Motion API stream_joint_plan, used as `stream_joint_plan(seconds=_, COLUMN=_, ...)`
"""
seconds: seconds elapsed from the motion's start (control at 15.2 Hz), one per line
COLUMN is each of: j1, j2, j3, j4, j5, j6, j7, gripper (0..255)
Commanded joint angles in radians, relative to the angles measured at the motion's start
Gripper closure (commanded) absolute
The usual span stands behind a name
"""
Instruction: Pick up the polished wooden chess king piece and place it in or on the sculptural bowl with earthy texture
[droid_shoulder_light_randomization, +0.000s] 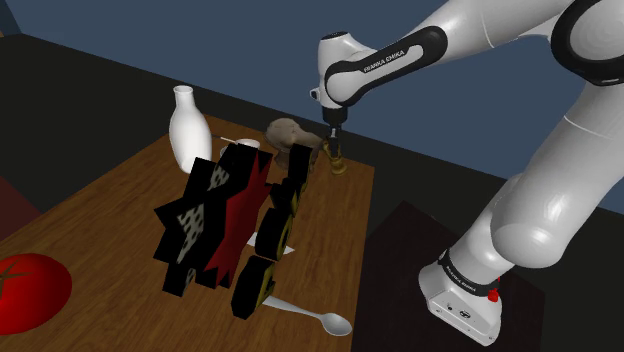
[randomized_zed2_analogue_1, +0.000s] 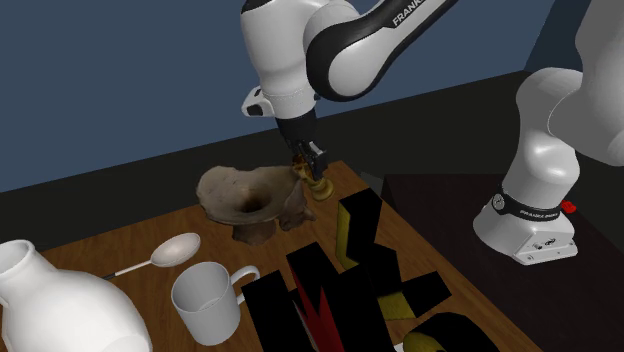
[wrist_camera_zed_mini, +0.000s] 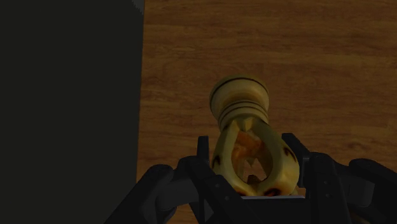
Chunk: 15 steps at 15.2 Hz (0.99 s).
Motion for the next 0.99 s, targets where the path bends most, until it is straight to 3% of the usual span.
stream_joint_plan(seconds=0.0, j1=0.0, j2=0.0, j3=0.0, j4=0.0, j5=0.0, j6=0.0, j7=0.0, gripper=255)
stream_joint_plan(seconds=0.92, j1=0.003, j2=-0.083, j3=0.003, j4=0.084, j5=0.009, j6=-0.166, j7=-0.024, gripper=255)
